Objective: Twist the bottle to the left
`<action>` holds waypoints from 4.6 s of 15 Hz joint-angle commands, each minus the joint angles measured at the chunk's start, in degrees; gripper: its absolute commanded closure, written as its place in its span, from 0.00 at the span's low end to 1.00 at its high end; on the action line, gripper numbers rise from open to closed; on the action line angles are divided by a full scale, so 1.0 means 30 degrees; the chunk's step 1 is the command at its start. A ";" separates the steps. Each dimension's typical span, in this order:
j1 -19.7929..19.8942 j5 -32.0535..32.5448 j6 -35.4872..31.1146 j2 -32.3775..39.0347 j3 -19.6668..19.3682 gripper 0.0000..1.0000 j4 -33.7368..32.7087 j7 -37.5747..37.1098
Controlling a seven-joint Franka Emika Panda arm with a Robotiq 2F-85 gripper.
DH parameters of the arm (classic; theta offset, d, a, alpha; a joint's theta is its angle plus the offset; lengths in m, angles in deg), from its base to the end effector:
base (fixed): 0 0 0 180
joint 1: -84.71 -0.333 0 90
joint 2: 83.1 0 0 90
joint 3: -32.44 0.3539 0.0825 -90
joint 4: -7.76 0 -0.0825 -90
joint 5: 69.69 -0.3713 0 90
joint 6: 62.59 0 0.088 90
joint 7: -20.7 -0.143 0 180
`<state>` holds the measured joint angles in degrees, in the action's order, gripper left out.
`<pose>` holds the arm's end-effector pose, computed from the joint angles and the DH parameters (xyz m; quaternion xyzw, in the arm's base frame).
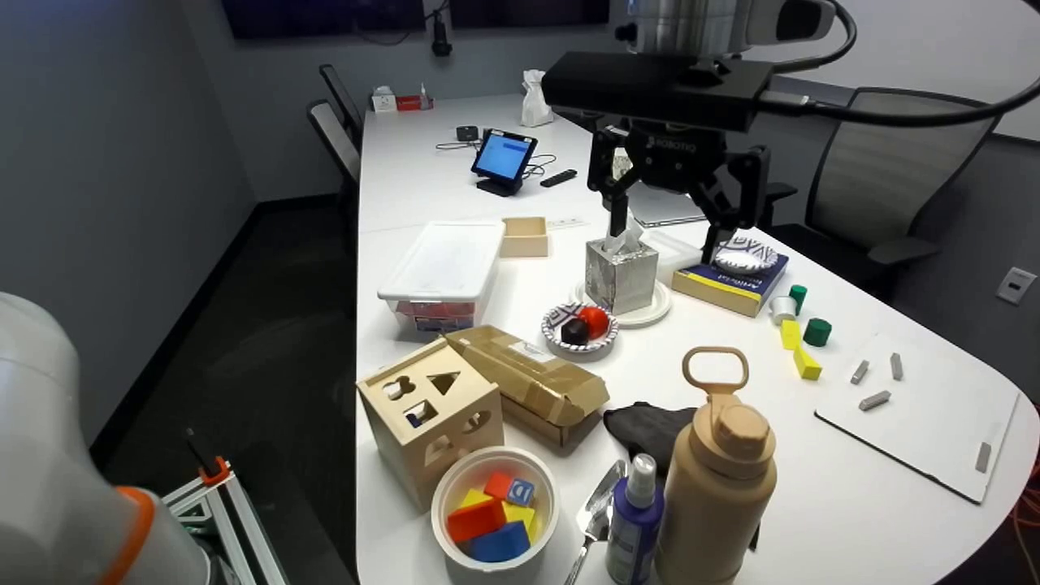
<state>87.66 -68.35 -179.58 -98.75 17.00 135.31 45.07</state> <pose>0.4348 -0.1543 0.4946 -0.9971 -0.0603 -0.0463 0.0092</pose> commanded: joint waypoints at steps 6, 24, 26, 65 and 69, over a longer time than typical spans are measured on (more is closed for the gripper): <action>0.0428 -0.0131 0.0048 0.0038 0.0394 0.00 -0.0038 0.0099; 0.4204 0.1304 -0.2950 -0.2390 0.1188 0.00 0.4581 -1.1211; 0.4837 0.1917 -0.4078 -0.2213 0.1222 0.00 0.5181 -1.2512; 0.5458 0.1655 -0.7879 0.1738 0.0847 0.42 0.4267 -1.4786; 0.5484 0.1770 -0.7947 0.1789 0.0865 0.73 0.4262 -1.4861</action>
<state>104.33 -62.67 -202.68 -93.90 19.88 148.59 0.98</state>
